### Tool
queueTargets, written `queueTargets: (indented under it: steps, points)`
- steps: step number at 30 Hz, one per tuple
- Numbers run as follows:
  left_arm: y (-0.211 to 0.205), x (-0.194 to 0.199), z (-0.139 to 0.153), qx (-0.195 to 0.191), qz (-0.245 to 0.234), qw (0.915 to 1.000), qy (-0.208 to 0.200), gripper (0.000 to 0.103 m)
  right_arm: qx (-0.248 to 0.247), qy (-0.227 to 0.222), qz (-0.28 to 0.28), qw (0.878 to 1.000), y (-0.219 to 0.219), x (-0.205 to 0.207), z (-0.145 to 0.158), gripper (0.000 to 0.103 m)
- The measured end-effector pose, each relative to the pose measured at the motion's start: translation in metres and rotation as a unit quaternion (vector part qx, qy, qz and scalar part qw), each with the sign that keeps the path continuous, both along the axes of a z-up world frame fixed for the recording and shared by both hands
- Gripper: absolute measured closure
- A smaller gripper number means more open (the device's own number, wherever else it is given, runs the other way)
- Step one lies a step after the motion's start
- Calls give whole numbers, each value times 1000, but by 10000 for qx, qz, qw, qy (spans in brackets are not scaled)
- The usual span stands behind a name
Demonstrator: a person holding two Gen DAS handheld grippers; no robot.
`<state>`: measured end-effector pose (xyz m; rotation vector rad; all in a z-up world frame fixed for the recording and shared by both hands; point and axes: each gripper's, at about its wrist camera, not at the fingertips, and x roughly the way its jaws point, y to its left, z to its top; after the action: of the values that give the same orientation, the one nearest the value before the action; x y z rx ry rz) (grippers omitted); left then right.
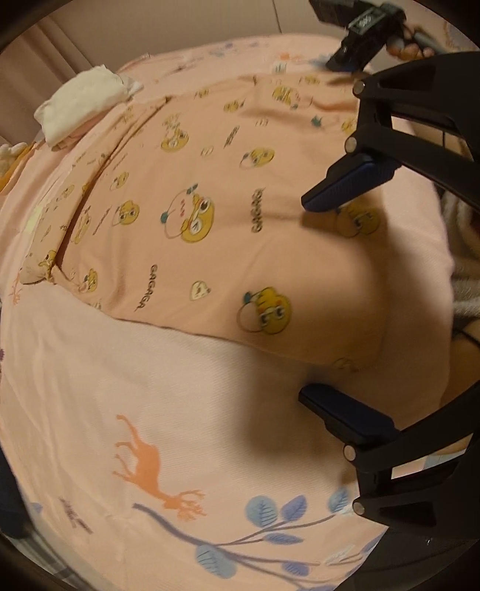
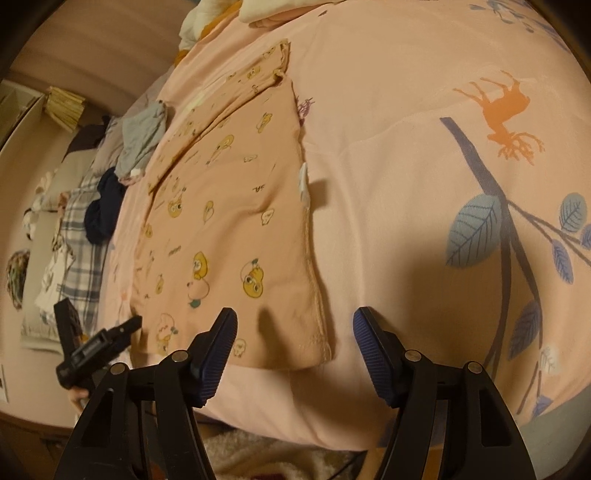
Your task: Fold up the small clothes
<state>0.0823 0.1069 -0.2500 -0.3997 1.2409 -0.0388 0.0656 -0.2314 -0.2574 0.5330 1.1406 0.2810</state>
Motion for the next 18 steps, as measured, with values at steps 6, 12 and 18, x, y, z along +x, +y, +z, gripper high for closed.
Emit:
queueTargets:
  steps: [6,12,18]
  points:
    - [8,-17,4,-431,83,9990,7,21,11,38,20,10000,2,-4,0,41]
    - [19,-21,5,-578,353,9977,2,39,99,41,52,9999,2,-4,-3,44]
    - [26,-24,6,-444,598,9972,-44,82,1,54,-49,10000,1,-4,-5,79]
